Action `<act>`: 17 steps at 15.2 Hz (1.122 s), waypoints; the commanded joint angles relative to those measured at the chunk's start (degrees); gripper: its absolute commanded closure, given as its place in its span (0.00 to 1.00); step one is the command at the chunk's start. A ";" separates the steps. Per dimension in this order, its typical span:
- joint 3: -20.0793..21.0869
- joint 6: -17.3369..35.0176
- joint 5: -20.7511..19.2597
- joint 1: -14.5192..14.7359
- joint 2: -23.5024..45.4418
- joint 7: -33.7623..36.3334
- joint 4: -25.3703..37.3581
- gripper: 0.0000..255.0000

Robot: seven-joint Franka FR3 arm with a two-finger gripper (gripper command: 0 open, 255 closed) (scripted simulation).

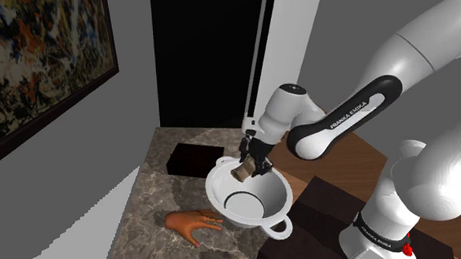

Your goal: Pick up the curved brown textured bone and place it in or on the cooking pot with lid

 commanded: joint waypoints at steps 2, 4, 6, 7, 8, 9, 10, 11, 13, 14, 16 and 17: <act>-0.71 2.18 -0.45 -0.61 1.11 -0.91 -0.99 1.00; -0.28 4.31 -1.47 -1.28 3.02 -0.06 -1.21 1.00; 0.24 6.43 -2.83 -2.12 5.01 1.03 -1.35 1.00; 0.53 7.48 -3.70 -2.62 6.04 1.72 -1.38 1.00; 0.85 8.53 -4.72 -3.18 7.08 2.52 -1.39 1.00; 1.22 9.56 -5.93 -3.83 8.14 3.47 -1.37 1.00; 1.59 10.57 -7.40 -4.55 9.22 4.62 -1.32 1.00; 2.24 12.26 -10.77 -5.98 11.14 7.23 -1.12 1.00; 2.15 12.25 -10.79 -5.89 11.14 7.24 -1.12 1.00; 2.13 12.26 -10.77 -5.87 11.14 7.23 -1.12 1.00; 2.13 12.25 -10.79 -5.87 11.14 7.25 -1.12 1.00; 2.13 12.25 -10.79 -5.87 11.14 7.25 -1.12 1.00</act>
